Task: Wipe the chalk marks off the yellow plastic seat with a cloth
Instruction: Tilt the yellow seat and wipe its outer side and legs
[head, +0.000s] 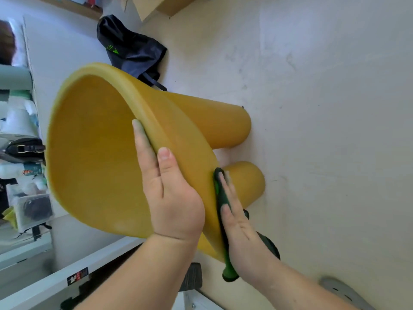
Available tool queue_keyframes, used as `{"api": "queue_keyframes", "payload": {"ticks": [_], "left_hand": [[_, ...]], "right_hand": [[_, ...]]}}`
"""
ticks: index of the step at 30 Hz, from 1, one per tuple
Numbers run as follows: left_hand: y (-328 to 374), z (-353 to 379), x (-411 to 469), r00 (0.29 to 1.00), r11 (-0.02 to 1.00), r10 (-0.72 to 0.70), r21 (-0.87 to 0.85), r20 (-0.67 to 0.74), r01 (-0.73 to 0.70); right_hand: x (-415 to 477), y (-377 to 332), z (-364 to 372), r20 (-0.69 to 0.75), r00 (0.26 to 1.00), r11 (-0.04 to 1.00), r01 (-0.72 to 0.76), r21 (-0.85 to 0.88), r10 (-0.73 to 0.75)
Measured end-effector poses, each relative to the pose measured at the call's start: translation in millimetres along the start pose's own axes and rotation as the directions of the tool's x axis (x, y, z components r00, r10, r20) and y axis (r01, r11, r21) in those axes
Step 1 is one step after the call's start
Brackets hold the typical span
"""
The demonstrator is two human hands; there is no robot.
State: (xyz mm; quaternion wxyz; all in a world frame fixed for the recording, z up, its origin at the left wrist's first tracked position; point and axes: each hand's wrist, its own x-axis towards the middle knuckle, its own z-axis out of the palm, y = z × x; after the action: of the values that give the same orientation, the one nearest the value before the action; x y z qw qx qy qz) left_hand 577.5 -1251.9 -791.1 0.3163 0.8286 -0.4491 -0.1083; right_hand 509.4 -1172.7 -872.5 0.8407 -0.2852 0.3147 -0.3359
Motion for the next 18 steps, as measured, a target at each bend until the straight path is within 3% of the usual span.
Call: {"api": "queue_keyframes", "payload": {"ticks": [3, 5, 6, 9, 12, 16, 18], "left_hand": [[2.0, 2.2, 0.7, 1.000, 0.998, 0.023, -0.057, 0.006, -0.023], [-3.2, 3.4, 3.6, 1.000, 0.994, 0.020, -0.111, -0.023, -0.023], [-3.2, 4.0, 4.1, 0.999, 0.993, 0.010, -0.118, -0.034, -0.014], [-2.0, 5.2, 2.1, 0.999, 0.989, -0.016, -0.151, -0.030, 0.012], [-0.5, 4.5, 3.1, 0.999, 0.979, -0.039, -0.198, 0.002, 0.039], [3.7, 2.9, -1.2, 0.997, 0.956, -0.059, -0.284, 0.058, 0.073], [6.3, 3.7, -2.7, 0.994, 0.949, -0.071, -0.301, 0.088, 0.095]], "right_hand": [[35.0, -40.7, -1.4, 0.024, 0.988, 0.984, 0.155, -0.084, -0.153], [92.3, -67.1, -10.2, 0.114, 0.973, 0.963, 0.218, -0.156, -0.201], [119.6, -75.5, -14.4, 0.143, 0.972, 0.965, 0.207, -0.159, -0.185], [156.0, -79.6, -23.5, 0.114, 0.993, 0.998, -0.031, -0.049, 0.036], [122.3, -70.0, -19.1, 0.063, 0.983, 0.985, -0.174, -0.007, 0.174], [27.4, -60.4, -10.0, 0.067, 0.997, 0.993, -0.036, -0.115, 0.044], [-0.3, -67.0, -4.1, 0.086, 0.995, 0.985, -0.035, -0.172, 0.050]]}}
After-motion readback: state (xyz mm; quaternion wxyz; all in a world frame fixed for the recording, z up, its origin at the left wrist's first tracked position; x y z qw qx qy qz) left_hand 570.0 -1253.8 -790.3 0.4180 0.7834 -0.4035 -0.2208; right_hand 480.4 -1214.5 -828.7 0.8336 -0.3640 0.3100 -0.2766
